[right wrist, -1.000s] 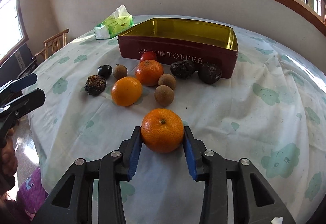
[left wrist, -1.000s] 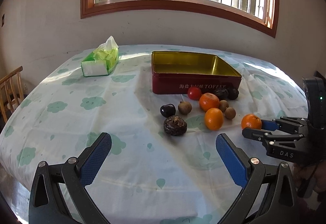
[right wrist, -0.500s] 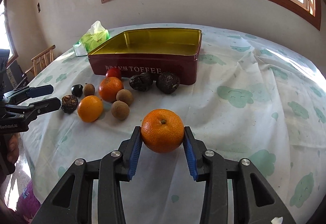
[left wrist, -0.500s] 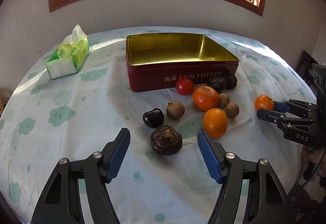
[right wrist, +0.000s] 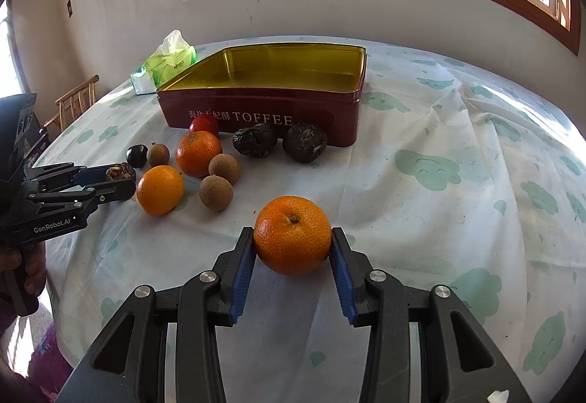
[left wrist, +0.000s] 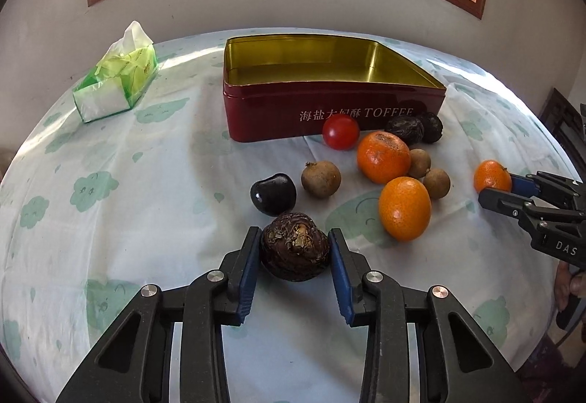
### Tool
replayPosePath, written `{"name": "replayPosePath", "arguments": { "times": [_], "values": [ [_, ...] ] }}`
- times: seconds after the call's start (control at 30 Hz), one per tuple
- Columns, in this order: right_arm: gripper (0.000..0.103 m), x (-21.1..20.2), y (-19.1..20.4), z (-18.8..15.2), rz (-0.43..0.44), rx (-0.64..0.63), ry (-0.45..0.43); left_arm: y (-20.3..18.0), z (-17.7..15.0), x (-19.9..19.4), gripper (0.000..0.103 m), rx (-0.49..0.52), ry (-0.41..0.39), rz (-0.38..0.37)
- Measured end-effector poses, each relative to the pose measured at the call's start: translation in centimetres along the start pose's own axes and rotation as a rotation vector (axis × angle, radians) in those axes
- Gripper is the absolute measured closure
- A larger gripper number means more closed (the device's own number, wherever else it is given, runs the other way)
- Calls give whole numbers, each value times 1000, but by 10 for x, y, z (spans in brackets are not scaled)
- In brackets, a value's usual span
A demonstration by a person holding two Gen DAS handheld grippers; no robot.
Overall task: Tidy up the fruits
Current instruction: 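Grasp a mandarin orange with the right tool while the left tool grasps a dark wrinkled fruit, then lower the orange into the red tin with the right tool while the left tool releases the dark fruit there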
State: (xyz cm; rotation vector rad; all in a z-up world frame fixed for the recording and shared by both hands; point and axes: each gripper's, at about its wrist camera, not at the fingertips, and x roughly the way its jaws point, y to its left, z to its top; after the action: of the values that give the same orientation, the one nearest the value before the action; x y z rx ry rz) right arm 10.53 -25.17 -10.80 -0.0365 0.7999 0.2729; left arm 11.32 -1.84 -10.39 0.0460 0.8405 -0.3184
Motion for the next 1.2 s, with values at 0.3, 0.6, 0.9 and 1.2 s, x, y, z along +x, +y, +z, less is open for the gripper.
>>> {"name": "replayPosePath", "arguments": {
  "times": [0.3, 0.6, 0.9, 1.2],
  "values": [
    [65, -5, 2, -1, -7, -5, -28, -17, 17, -57, 66, -14, -131, 70],
    [65, -26, 1, 4, 50, 40, -81, -26, 37, -79, 66, -3, -183, 116],
    [65, -51, 15, 28, 89, 6, -156, -30, 52, -76, 66, 2, -193, 132],
    [65, -56, 15, 48, 104, -4, -190, -38, 74, -68, 66, 24, -210, 139]
  ]
}}
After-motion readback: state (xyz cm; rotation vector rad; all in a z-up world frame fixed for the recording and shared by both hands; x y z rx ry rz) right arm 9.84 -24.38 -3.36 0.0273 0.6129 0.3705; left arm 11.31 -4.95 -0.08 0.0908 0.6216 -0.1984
